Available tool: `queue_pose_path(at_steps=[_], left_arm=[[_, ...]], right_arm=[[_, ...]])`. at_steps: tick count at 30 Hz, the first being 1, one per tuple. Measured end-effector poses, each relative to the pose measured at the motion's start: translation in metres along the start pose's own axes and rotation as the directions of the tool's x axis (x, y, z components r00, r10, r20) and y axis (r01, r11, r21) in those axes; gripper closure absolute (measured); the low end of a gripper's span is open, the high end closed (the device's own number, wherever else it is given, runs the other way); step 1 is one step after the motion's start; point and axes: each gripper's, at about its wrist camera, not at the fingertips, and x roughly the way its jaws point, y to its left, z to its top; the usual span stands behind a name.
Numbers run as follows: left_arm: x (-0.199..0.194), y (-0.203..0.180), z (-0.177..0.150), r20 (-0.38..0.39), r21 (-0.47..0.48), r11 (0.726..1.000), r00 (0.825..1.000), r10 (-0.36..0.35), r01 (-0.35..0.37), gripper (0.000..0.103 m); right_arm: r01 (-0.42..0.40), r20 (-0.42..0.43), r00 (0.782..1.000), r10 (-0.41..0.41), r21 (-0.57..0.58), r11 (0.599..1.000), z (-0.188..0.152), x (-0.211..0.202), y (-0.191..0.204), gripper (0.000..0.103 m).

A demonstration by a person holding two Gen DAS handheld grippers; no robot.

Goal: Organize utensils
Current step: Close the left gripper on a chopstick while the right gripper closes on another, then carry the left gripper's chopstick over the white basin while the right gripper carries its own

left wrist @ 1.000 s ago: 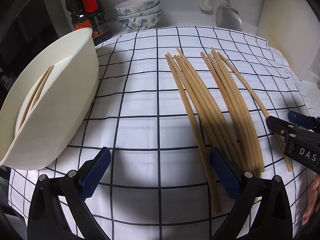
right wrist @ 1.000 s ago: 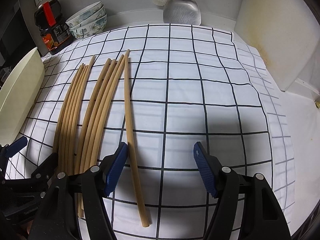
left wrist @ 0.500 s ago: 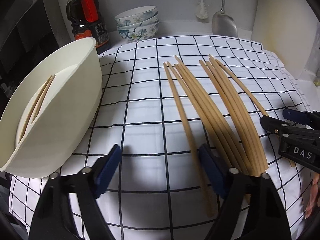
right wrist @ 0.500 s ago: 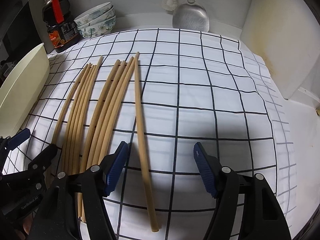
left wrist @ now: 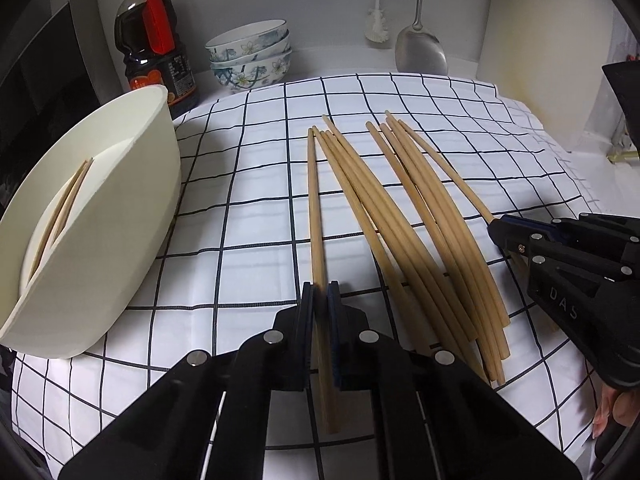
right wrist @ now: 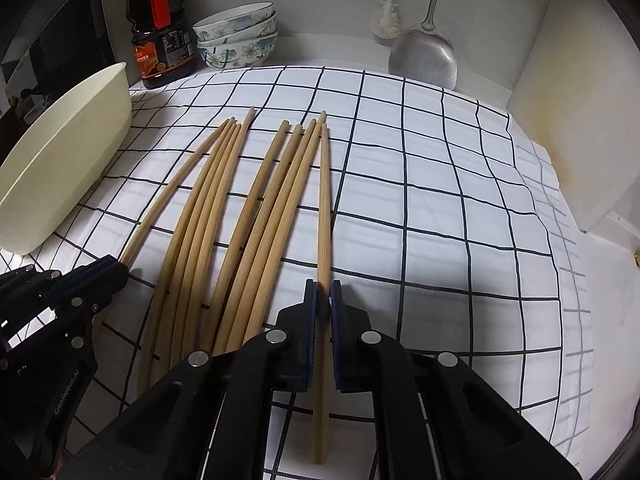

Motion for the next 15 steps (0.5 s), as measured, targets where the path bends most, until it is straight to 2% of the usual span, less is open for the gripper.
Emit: queue_pose_path(at_steps=[7, 15], left_arm=[[-0.006, 0.005, 0.0, -0.005, -0.019, 0.999, 0.999, -0.033, 0.032, 0.096], [-0.048, 0.013, 0.012, 0.072, -0.014, 0.996, 0.993, -0.091, 0.093, 0.096]], right_arm=[[-0.032, 0.043, 0.999, 0.03, 0.05, 0.998, 0.003, -0.013, -0.008, 0.096], [-0.105, 0.136, 0.987, 0.089, 0.113, 0.988, 0.009, -0.042, -0.013, 0.096]])
